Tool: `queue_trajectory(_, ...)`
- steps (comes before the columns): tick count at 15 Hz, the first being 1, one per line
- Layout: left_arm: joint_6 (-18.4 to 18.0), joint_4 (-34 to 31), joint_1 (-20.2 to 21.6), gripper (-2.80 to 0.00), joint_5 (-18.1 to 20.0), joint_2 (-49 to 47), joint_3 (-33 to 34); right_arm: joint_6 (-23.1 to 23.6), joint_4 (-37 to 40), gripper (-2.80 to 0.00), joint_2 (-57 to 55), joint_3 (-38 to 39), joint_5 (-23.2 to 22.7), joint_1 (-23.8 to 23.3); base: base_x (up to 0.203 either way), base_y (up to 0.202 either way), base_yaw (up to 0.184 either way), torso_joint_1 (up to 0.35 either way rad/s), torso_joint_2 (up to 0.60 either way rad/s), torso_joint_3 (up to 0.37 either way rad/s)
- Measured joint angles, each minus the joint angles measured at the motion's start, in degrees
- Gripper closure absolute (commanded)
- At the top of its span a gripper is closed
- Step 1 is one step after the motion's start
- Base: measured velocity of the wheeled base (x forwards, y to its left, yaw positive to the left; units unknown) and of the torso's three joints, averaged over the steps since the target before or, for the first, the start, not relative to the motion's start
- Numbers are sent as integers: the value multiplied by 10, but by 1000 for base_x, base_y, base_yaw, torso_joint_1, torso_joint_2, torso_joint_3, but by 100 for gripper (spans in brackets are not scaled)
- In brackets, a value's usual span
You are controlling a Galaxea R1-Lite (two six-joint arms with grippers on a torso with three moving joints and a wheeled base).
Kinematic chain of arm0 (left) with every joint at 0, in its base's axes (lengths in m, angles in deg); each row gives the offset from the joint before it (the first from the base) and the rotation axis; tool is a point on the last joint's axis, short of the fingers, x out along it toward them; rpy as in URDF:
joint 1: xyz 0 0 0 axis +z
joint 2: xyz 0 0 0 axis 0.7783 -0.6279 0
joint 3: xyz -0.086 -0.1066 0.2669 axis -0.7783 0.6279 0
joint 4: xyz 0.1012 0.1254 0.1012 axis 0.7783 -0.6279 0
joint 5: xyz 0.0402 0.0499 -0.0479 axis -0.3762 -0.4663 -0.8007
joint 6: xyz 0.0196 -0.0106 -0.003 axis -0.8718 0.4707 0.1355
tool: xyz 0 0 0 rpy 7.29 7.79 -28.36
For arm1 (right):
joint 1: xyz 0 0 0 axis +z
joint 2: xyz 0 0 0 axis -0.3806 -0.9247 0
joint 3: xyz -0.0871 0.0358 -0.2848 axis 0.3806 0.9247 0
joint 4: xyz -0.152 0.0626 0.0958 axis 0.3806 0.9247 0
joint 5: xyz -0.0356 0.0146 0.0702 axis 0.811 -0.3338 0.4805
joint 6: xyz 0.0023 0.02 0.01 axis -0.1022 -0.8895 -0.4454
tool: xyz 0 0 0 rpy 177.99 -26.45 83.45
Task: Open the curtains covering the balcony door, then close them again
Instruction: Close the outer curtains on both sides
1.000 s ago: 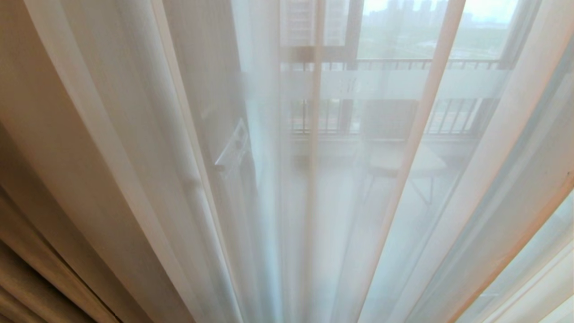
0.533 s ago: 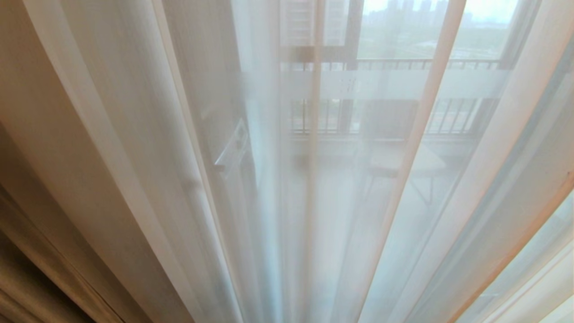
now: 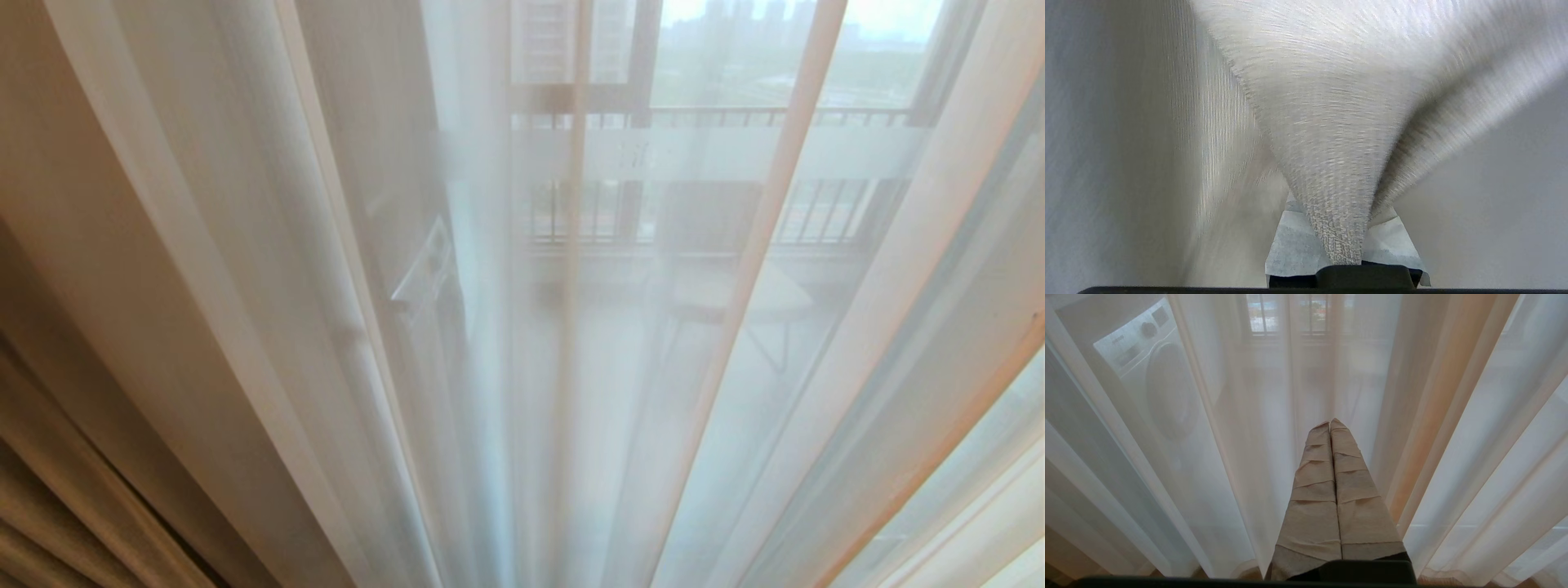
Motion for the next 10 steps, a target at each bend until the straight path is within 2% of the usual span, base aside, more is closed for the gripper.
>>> queue_trajectory(6,38,0,-25,0,0,62,20,0,0,0,0,0,0,0,0,0,0,0,0,0)
queue_trajectory(10,51,6,-64,0,0,126,98,0,0,0,0,0,0,0,0,0,0,0,0,0)
